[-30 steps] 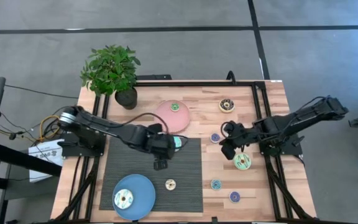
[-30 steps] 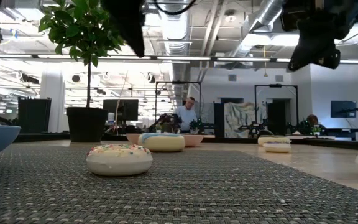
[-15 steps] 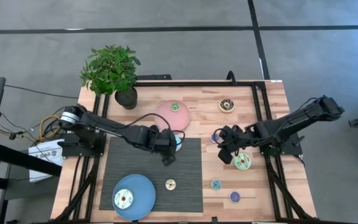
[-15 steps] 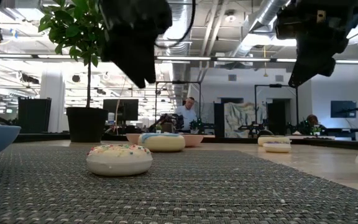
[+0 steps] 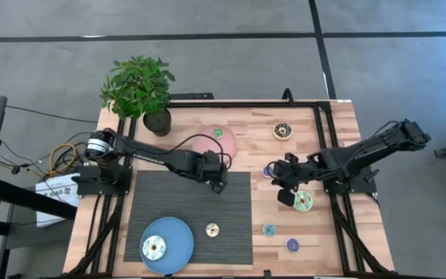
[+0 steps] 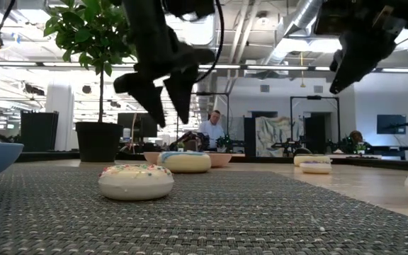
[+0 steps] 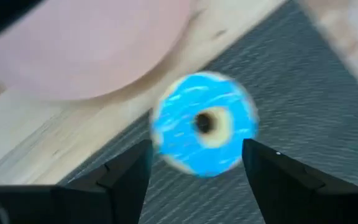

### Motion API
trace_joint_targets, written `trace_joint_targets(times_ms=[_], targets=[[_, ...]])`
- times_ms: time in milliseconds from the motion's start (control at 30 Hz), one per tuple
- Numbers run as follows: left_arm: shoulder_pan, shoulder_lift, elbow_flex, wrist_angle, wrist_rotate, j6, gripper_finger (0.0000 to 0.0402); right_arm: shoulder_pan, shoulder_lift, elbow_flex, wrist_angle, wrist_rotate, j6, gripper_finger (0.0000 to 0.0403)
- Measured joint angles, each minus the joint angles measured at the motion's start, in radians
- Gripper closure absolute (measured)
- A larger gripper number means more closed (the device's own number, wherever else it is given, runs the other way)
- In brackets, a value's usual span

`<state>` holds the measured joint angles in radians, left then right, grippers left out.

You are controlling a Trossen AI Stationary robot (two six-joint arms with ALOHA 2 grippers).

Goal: Pick & Place donuts
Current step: Put the big blue donut on the blue plate

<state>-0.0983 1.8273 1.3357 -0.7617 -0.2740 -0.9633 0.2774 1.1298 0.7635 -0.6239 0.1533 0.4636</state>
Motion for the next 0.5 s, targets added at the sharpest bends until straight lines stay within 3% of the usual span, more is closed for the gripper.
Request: trace_joint_targets(times_ms=[267, 500], targets=[[0.020, 0.039, 0.005, 0.026, 0.036, 0.005, 0.0158, -0.050, -0.060, -0.047, 0.060, -0.082, -0.119, 0.0403], [0.021, 0.047, 0.004, 0.019, 0.025, 0.034, 0.0158, -0.066, -0.247, -0.210, 0.221, -0.154, -0.100, 0.0403]])
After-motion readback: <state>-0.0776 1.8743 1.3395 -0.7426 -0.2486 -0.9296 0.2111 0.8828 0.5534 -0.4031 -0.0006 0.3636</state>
